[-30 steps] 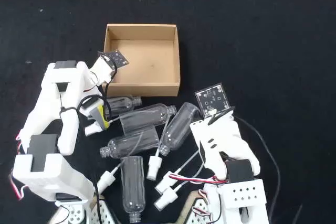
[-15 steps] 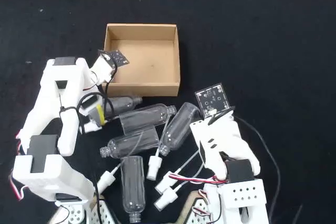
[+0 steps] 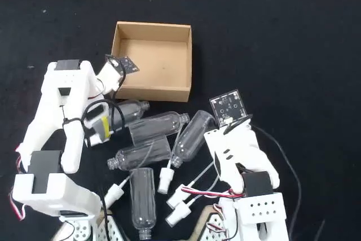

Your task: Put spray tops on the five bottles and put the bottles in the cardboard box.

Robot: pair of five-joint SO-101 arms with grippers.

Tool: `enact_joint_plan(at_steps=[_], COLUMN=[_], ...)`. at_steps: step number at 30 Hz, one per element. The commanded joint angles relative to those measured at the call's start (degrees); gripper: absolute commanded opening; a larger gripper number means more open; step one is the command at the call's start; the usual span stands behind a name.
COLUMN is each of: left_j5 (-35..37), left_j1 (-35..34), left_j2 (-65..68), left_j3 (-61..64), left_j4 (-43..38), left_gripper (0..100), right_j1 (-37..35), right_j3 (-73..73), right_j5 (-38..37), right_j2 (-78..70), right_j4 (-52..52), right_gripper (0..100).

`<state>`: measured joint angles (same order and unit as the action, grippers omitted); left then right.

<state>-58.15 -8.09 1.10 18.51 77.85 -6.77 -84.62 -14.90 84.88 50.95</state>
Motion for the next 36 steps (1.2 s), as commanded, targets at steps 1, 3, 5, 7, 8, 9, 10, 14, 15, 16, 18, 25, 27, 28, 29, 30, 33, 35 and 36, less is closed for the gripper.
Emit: enact_joint_plan(at_steps=[1, 3, 5, 7, 8, 9, 10, 14, 15, 16, 18, 25, 27, 28, 29, 30, 33, 35, 36], left_j5=[-4.57, -6.51, -8.53, -10.99, -11.78, -12.57, -13.01, -16.35, -16.62, -16.7, -16.62, -17.14, -17.23, -17.23, -17.23, -17.23, -17.23, -17.05, -16.79], left_j1=[-2.42, -5.32, -9.54, -14.81, -17.27, -19.56, -21.67, -30.46, -33.01, -35.56, -40.84, -52.09, -52.7, -52.79, -52.79, -52.53, -50.59, -48.57, -46.99], left_j2=[-3.52, -3.52, -3.52, -3.16, -3.08, -2.99, -2.9, -2.81, -2.73, -2.73, -2.81, -3.25, -3.34, -3.43, -3.43, -3.43, -3.43, -3.52, -3.43], left_j3=[-3.65, -6.02, -9.89, -14.11, -16.22, -17.89, -19.03, -17.36, -15.87, -13.93, -9.63, -1.27, -1.45, -1.63, -2.07, -2.95, -5.93, -7.78, -9.01], left_j4=[5.27, 9.23, 12.31, 14.33, 15.03, 15.82, 16.7, 17.14, 15.91, 14.07, 9.23, 1.23, 1.41, 1.41, 1.32, 1.32, 1.49, 2.9, 5.01], left_gripper=[13, 13, 13, 13, 13, 13, 13, 13, 13, 13, 13, 15, 20, 25, 29, 32, 32, 31, 31], right_j1=[-0.79, -0.88, -0.88, -0.88, -0.88, -0.88, -0.88, -0.88, -0.88, -0.88, -0.88, -0.97, -0.97, -0.97, -0.97, -0.97, -0.97, -0.97, -0.97], right_j3=[0.4, 0.4, 0.4, 0.4, 0.4, 0.4, 0.4, 0.4, 0.4, 0.4, 0.4, 0.4, 0.4, 0.4, 0.4, 0.4, 0.4, 0.4, 0.31], right_j5=[0.0, 0.0, 0.0, 0.0, 0.0, 0.0, 0.0, 0.0, 0.0, 0.0, 0.0, 0.0, 0.0, 0.0, 0.0, 0.0, 0.0, 0.0, 0.0], right_j2=[-0.13, -0.13, -0.13, -0.13, -0.13, -0.13, -0.13, -0.13, -0.13, -0.13, -0.13, -0.13, -0.13, -0.13, -0.13, -0.13, -0.13, -0.13, -0.13], right_j4=[-1.58, -1.58, -1.58, -1.58, -1.58, -1.58, -1.49, -1.49, -1.49, -1.49, -1.49, -1.49, -1.49, -1.41, -1.41, -1.41, -1.41, -1.41, -1.41], right_gripper=[13.1, 13.1, 13.1, 13.1, 13.1, 13.1, 13.1, 13.1, 13.1, 13.1, 13.1, 13.1, 13.1, 13.1, 13.1, 13.1, 13.1, 13.1, 13.1])
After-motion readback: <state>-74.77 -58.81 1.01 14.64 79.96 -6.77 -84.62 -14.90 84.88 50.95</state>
